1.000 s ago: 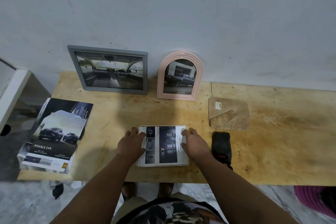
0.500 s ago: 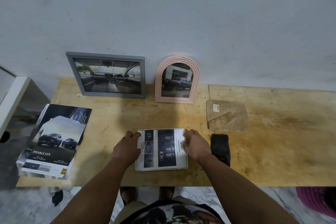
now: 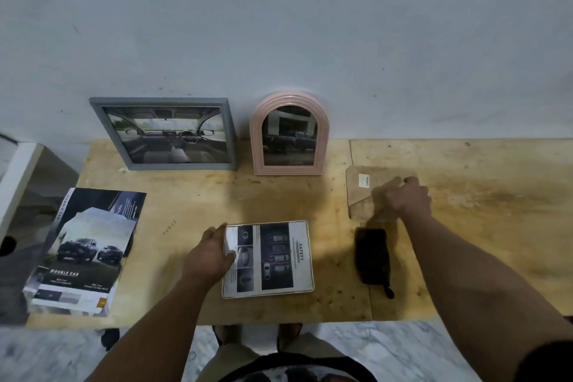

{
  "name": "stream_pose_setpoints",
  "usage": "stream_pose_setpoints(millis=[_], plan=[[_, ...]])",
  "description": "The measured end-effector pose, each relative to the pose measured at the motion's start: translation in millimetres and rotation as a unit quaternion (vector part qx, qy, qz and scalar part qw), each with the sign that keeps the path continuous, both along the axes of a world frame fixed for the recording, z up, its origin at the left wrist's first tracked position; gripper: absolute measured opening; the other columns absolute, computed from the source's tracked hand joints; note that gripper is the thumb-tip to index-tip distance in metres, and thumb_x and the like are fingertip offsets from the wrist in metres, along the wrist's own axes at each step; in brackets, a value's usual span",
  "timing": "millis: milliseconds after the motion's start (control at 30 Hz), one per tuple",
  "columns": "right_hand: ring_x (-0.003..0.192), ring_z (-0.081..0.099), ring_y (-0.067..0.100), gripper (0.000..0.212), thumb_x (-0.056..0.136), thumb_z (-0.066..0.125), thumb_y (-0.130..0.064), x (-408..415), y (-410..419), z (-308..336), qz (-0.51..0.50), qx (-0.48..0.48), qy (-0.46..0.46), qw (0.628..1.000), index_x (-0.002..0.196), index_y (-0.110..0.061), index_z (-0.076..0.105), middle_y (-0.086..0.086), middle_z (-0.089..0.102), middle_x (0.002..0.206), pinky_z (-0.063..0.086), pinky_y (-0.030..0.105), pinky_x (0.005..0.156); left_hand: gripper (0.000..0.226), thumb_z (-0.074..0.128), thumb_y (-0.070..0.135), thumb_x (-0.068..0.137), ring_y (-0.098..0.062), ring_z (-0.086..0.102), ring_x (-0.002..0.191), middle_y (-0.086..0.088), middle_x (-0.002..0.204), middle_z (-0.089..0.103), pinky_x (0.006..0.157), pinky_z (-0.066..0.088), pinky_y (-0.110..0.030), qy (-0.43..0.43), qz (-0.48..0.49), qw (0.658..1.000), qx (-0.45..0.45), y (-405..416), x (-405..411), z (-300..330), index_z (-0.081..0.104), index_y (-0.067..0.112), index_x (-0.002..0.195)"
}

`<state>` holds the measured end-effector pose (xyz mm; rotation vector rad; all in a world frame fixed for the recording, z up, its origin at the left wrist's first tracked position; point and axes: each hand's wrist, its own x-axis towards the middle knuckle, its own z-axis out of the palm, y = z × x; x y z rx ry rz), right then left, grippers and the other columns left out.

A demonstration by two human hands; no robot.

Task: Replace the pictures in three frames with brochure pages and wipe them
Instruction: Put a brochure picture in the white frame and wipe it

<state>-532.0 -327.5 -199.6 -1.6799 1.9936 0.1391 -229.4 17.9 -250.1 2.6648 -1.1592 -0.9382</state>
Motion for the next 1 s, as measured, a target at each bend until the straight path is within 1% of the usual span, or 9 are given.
stream_pose_setpoints(millis=[100, 167, 333, 500, 633, 700, 800, 900, 1000], plan=[[0.133, 0.037, 0.045, 0.088, 0.083, 0.069, -0.061, -9.7, -21.9, -11.1, -0.007, 0.073, 0.053, 0.996, 0.147, -0.009, 0.037, 0.021, 0.038, 0.147, 0.036, 0.055, 0.108, 0.074, 0.056, 0.050, 0.089, -0.025, 0.061, 0.108, -0.006, 0.141, 0.047, 0.073, 0.053, -0.034, -0.005, 0.001, 1.000, -0.017, 2.4, -1.8, -3.7, 0.032, 0.024, 0.153], [0.136, 0.035, 0.045, 0.100, 0.077, 0.075, -0.067, -14.9, -27.1, -21.4, -0.033, 0.084, 0.047, 0.995, 0.149, -0.010, 0.034, 0.021, 0.036, 0.149, 0.034, 0.055, 0.111, 0.075, 0.054, 0.055, 0.086, -0.025, 0.062, 0.108, -0.006, 0.141, 0.048, 0.071, 0.051, -0.032, -0.012, 0.011, 1.000, -0.019, 2.4, -3.7, -5.5, 0.033, 0.025, 0.152], [0.137, 0.033, 0.045, 0.099, 0.073, 0.083, -0.058, -16.7, -33.3, -28.5, -0.086, 0.068, 0.049, 0.993, 0.144, -0.009, 0.034, 0.023, 0.037, 0.147, 0.032, 0.056, 0.110, 0.078, 0.067, 0.045, 0.088, -0.027, 0.061, 0.111, -0.007, 0.143, 0.047, 0.079, 0.055, -0.037, -0.022, 0.030, 0.999, -0.011, 0.6, -9.3, -8.8, 0.032, 0.023, 0.154], [0.139, 0.031, 0.046, 0.110, 0.068, 0.090, -0.055, -17.6, -43.4, -20.3, -0.135, 0.093, 0.041, 0.986, 0.147, -0.008, 0.029, 0.026, 0.030, 0.151, 0.033, 0.054, 0.112, 0.081, 0.068, 0.043, 0.087, -0.029, 0.060, 0.115, -0.007, 0.145, 0.044, 0.086, 0.058, -0.042, -0.011, 0.039, 0.999, 0.006, -3.0, -12.0, -7.2, 0.028, 0.024, 0.155], [0.142, 0.029, 0.048, 0.123, 0.069, 0.091, -0.052, -26.1, -47.5, -8.1, -0.118, 0.102, 0.006, 0.988, 0.156, -0.006, 0.018, 0.024, 0.026, 0.156, 0.038, 0.058, 0.110, 0.084, 0.068, 0.049, 0.084, -0.029, 0.060, 0.113, -0.008, 0.144, 0.042, 0.084, 0.058, -0.042, 0.016, 0.062, 0.998, 0.009, -4.3, -10.4, -4.5, 0.026, 0.028, 0.154], [0.138, 0.039, 0.049, 0.110, 0.073, 0.091, -0.042, -36.7, -51.4, -0.2, -0.114, 0.090, -0.050, 0.988, 0.152, -0.002, 0.026, 0.026, 0.038, 0.151, 0.045, 0.058, 0.105, 0.090, 0.063, 0.063, 0.078, -0.028, 0.060, 0.112, -0.007, 0.142, 0.042, 0.082, 0.056, -0.038, 0.036, 0.066, 0.997, 0.007, -5.3, -9.9, -0.1, 0.026, 0.030, 0.154], [0.122, 0.055, 0.047, 0.059, 0.089, 0.077, -0.019, -52.8, -55.8, 13.7, -0.091, 0.073, -0.148, 0.982, 0.138, 0.001, 0.049, 0.026, 0.055, 0.137, 0.052, 0.059, 0.100, 0.096, 0.052, 0.082, 0.065, -0.026, 0.056, 0.112, -0.003, 0.129, 0.045, 0.077, 0.047, -0.033, 0.080, 0.058, 0.995, -0.013, -4.7, -8.1, 5.7, 0.033, 0.036, 0.147], [0.108, 0.058, 0.044, 0.036, 0.097, 0.056, -0.002, -57.5, -53.7, 30.5, -0.111, 0.082, -0.235, 0.962, 0.133, -0.006, 0.053, 0.024, 0.056, 0.129, 0.054, 0.061, 0.089, 0.075, 0.062, 0.065, 0.075, -0.025, 0.050, 0.120, -0.002, 0.120, 0.052, 0.088, 0.049, -0.036, 0.102, 0.041, 0.994, -0.022, -1.3, -3.8, 13.0, 0.041, 0.038, 0.142], [0.114, 0.056, 0.046, 0.031, 0.098, 0.050, 0.000, -49.6, -43.4, 43.9, -0.114, 0.050, -0.242, 0.962, 0.127, -0.010, 0.054, 0.024, 0.056, 0.129, 0.052, 0.067, 0.094, 0.056, 0.068, 0.049, 0.084, -0.024, 0.057, 0.115, 0.000, 0.114, 0.061, 0.094, 0.050, -0.038, 0.119, 0.033, 0.992, -0.038, -1.1, -0.2, 21.3, 0.052, 0.033, 0.135]])
